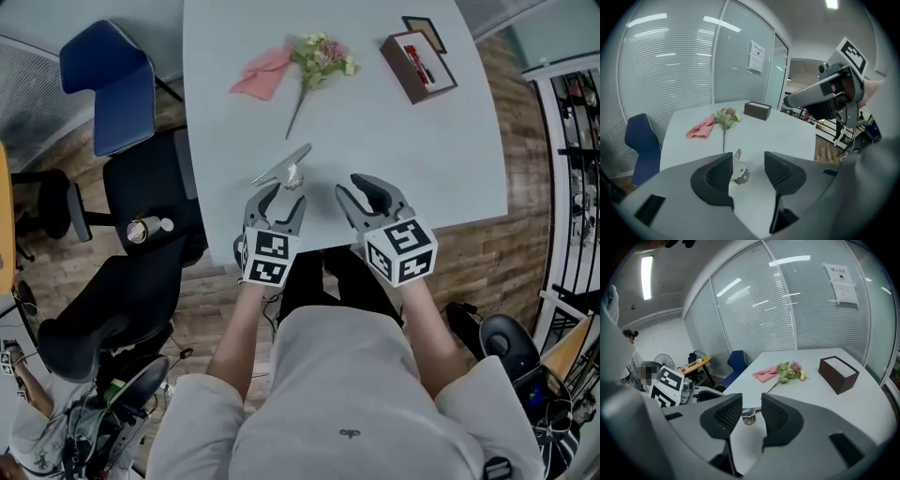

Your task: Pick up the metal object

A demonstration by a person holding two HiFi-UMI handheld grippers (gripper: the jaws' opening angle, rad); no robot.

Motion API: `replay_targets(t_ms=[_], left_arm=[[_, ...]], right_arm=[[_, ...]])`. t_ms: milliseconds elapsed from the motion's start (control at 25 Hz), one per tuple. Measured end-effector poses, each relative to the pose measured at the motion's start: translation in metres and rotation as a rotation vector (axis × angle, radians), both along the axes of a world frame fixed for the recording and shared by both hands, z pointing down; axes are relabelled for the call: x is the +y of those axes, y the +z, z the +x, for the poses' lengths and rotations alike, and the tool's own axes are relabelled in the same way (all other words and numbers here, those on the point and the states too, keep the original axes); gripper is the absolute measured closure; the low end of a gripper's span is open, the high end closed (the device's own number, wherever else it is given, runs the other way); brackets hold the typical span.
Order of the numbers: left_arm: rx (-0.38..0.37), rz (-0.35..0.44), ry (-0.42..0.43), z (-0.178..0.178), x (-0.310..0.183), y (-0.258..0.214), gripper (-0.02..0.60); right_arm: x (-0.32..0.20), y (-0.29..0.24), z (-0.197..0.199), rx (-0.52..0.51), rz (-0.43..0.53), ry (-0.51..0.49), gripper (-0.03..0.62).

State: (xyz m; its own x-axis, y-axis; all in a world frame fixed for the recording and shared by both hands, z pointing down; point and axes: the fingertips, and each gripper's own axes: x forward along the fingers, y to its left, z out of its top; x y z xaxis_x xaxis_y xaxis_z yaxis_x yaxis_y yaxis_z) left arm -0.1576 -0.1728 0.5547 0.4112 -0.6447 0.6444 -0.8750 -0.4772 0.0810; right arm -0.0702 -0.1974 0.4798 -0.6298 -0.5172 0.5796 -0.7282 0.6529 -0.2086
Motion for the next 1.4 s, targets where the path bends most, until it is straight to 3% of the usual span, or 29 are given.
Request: replay_targets(t_ms=[720,1080,1400], left_arm=[[-0.042,-0.053,0.069,0.007,-0.027,0.055,0.376],[-0.091,-0.097,0.107,0.005,-0.032,0.085,0.376],[-0.165,-0.077,0.159,0.006,-0.033,0.098,0.376]], right_arm=[[-0.004,0.03,0.005,0.036,-0.054,0.002,0.465],[-0.004,0.043,0.012,0.043,-0.086,0.021,0.468],[-0.004,0.048,0.012,0.044,-0.098,0.024,0.471]])
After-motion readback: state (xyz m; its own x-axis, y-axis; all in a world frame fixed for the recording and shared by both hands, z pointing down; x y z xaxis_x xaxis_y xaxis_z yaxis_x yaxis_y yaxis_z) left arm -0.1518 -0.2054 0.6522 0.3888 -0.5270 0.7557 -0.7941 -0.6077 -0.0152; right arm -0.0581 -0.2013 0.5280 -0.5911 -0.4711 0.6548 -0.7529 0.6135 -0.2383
